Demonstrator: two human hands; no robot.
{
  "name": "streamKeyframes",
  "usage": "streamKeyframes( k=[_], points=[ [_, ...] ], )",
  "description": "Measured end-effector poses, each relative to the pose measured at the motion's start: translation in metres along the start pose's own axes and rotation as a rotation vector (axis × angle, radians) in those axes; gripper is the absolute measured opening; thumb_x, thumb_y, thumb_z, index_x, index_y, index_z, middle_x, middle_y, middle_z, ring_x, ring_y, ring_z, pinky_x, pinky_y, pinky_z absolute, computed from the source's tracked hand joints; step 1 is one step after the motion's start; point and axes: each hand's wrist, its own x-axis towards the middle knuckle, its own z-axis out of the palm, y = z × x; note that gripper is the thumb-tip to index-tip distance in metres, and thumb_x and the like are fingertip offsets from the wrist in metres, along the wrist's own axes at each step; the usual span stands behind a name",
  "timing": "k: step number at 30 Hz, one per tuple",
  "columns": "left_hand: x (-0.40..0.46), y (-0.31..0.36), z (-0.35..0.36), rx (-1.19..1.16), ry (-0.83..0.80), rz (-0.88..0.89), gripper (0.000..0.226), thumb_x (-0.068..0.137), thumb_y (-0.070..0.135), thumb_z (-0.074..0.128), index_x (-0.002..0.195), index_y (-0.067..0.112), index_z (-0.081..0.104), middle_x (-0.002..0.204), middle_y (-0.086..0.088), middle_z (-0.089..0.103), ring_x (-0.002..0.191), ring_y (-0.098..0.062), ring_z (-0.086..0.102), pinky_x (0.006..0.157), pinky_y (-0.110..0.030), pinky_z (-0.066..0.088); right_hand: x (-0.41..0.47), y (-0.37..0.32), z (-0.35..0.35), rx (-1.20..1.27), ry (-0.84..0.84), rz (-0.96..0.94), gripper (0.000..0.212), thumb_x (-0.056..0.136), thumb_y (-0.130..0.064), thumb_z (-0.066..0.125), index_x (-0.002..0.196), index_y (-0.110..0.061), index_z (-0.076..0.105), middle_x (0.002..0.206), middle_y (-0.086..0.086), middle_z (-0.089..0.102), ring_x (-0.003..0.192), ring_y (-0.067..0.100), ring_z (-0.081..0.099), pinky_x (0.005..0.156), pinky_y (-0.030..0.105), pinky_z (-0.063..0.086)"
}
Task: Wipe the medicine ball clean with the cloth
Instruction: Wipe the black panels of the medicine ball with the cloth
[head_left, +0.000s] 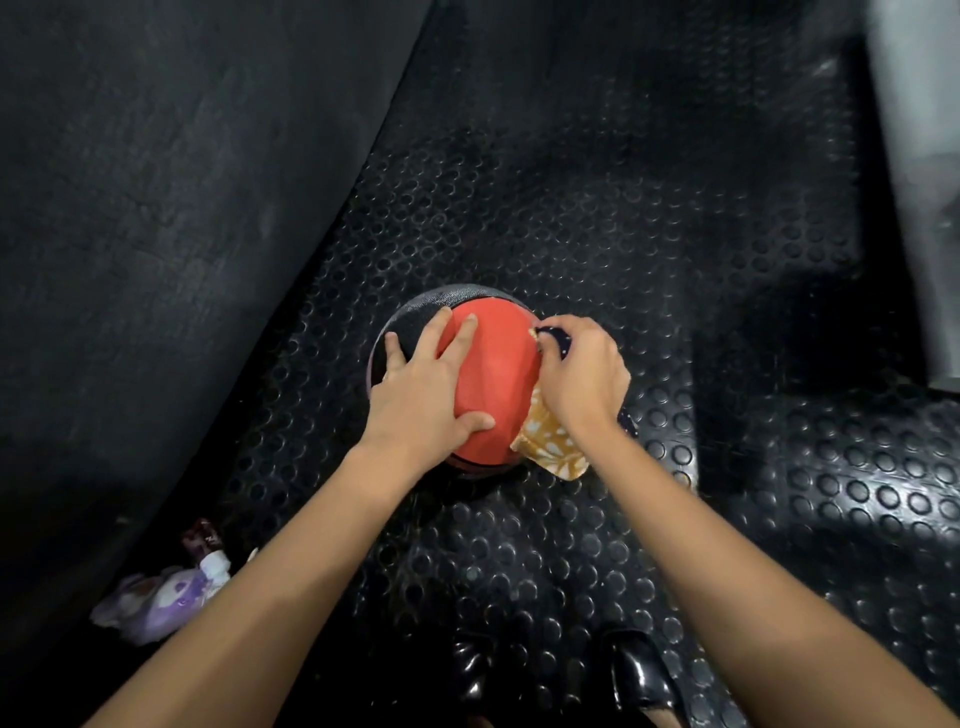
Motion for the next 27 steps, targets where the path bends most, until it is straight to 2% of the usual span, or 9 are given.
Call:
streamKeyframes(
  k=[2, 4, 9, 14, 19, 24, 27],
  points=[
    [0.001, -0.002, -0.001, 0.003, -0.003, 0.002, 0.102, 0.08, 0.053, 0.067, 0.15, 0.038, -0.006, 0.157, 0.017, -0.01, 0.144, -0.042, -0.001, 0.1, -0.051, 0.041, -0.016, -0.011, 0.0, -0.008, -0.02, -0.141, 0.02, 0.094, -0.027, 0.051, 0.107, -0.03, 0.066, 0.105, -0.009, 0.061, 0.102, 0.011, 0.052, 0.072, 0.027, 0.036],
    [-0.001, -0.004, -0.001, 0.001, -0.007, 0.001, 0.103, 0.079, 0.053, 0.067, 0.15, 0.038, -0.006, 0.157, 0.017, -0.01, 0.145, -0.042, -0.001, 0.1, -0.052, 0.041, -0.017, -0.012, 0.001, -0.023, -0.01, -0.196, 0.02, 0.094, -0.028, 0.05, 0.106, -0.031, 0.066, 0.104, -0.01, 0.06, 0.102, 0.01, 0.051, 0.071, 0.027, 0.036],
    [-0.005, 0.0, 0.004, 0.017, 0.005, 0.012, 0.104, 0.079, 0.051, 0.068, 0.15, 0.038, -0.008, 0.157, 0.017, -0.011, 0.144, -0.041, -0.003, 0.096, -0.051, 0.045, 0.021, 0.003, -0.003, 0.023, -0.047, 0.156, 0.02, 0.092, -0.026, 0.053, 0.104, -0.03, 0.068, 0.105, -0.006, 0.068, 0.101, 0.02, 0.06, 0.073, 0.027, 0.036],
    [-0.005, -0.006, 0.003, 0.008, -0.001, 0.012, 0.104, 0.079, 0.051, 0.068, 0.15, 0.039, -0.007, 0.156, 0.018, -0.012, 0.145, -0.041, -0.003, 0.097, -0.052, 0.044, -0.001, -0.012, -0.003, -0.008, -0.066, -0.109, 0.019, 0.093, -0.027, 0.052, 0.102, -0.032, 0.068, 0.107, -0.009, 0.064, 0.099, 0.013, 0.057, 0.075, 0.028, 0.038],
    [-0.012, -0.006, 0.007, 0.022, 0.015, 0.025, 0.103, 0.08, 0.051, 0.067, 0.15, 0.039, -0.007, 0.156, 0.018, -0.013, 0.145, -0.04, -0.003, 0.095, -0.052, 0.045, 0.023, -0.004, -0.008, -0.024, -0.086, 0.096, 0.017, 0.092, -0.027, 0.055, 0.101, -0.031, 0.068, 0.106, -0.006, 0.067, 0.102, 0.02, 0.06, 0.074, 0.027, 0.036],
    [-0.011, -0.01, 0.007, -0.001, 0.014, 0.021, 0.104, 0.079, 0.051, 0.068, 0.15, 0.04, -0.007, 0.156, 0.019, -0.013, 0.145, -0.04, -0.004, 0.095, -0.051, 0.045, 0.006, -0.023, -0.004, -0.063, -0.094, -0.177, 0.018, 0.092, -0.028, 0.054, 0.102, -0.032, 0.068, 0.11, -0.008, 0.064, 0.103, 0.015, 0.057, 0.077, 0.03, 0.04],
    [-0.015, -0.008, 0.01, 0.024, 0.021, 0.037, 0.103, 0.08, 0.052, 0.066, 0.149, 0.04, -0.009, 0.156, 0.019, -0.015, 0.145, -0.039, -0.005, 0.094, -0.05, 0.047, 0.021, -0.01, -0.008, -0.067, -0.101, 0.001, 0.018, 0.092, -0.027, 0.054, 0.104, -0.031, 0.068, 0.109, -0.006, 0.066, 0.104, 0.02, 0.059, 0.075, 0.029, 0.038]
  ],
)
